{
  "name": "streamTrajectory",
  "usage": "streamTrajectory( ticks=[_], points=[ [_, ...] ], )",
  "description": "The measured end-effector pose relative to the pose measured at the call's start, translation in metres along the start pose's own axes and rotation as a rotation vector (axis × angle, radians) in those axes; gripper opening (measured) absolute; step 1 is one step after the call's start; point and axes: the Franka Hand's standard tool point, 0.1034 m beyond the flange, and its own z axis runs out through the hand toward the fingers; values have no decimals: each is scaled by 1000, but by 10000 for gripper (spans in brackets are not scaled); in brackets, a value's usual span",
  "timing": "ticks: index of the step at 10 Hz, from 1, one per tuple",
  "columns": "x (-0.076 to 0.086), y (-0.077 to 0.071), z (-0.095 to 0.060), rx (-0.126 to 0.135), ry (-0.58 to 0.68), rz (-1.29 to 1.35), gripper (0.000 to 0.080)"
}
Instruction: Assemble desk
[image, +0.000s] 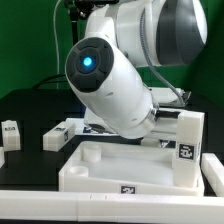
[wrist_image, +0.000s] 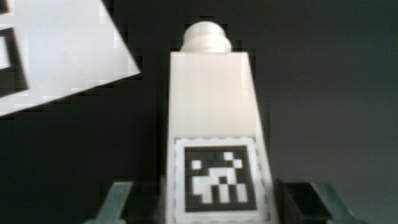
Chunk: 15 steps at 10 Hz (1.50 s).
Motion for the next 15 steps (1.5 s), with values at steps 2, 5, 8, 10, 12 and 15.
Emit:
streamTrajectory(
  ticks=[2, 5, 8, 10, 12, 15],
  points=[
    [-11, 6, -23, -10, 18, -9, 287],
    [-32, -3, -62, -75, 46, -66, 288],
    [-24, -4, -62, -66, 92, -66, 288],
    [-22, -7, -79, -92, 225, -113, 288],
    [-33, -15, -116, -94, 375, -167, 288],
    [-34, -32, -142, -75, 572, -196, 288]
  ],
)
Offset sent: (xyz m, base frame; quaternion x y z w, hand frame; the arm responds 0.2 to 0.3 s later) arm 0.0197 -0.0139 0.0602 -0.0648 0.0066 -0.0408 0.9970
